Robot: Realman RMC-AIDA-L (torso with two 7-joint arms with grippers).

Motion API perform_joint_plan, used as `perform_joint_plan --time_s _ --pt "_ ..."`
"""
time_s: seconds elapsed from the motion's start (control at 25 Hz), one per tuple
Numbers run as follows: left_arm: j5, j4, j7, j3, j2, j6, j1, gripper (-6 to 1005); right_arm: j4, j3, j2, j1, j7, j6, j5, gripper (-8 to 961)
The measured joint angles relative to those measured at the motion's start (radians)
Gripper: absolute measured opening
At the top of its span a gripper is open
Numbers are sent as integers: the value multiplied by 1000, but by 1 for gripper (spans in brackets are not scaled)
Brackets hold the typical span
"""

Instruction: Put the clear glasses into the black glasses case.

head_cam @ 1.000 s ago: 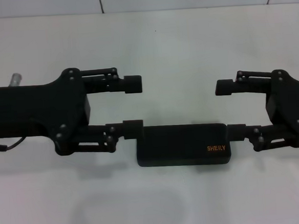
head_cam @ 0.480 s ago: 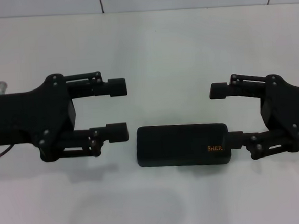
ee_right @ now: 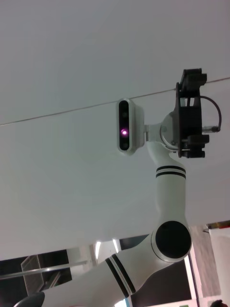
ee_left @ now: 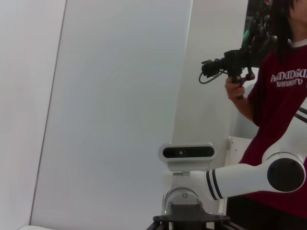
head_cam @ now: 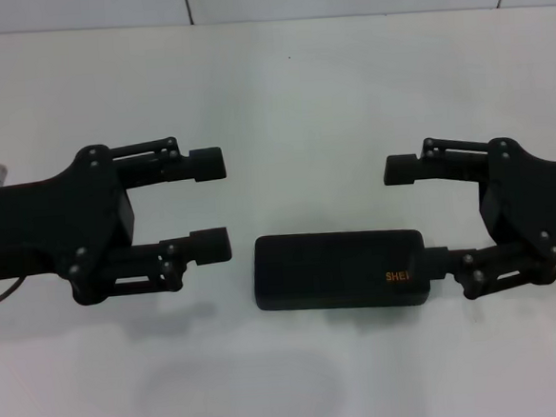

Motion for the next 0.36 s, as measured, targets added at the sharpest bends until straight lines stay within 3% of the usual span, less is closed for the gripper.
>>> perform_joint_plan --time_s 0.36 --pt "1 -2 1 -2 0 -1 5 729 0 -8 1 10 -1 -1 0 868"
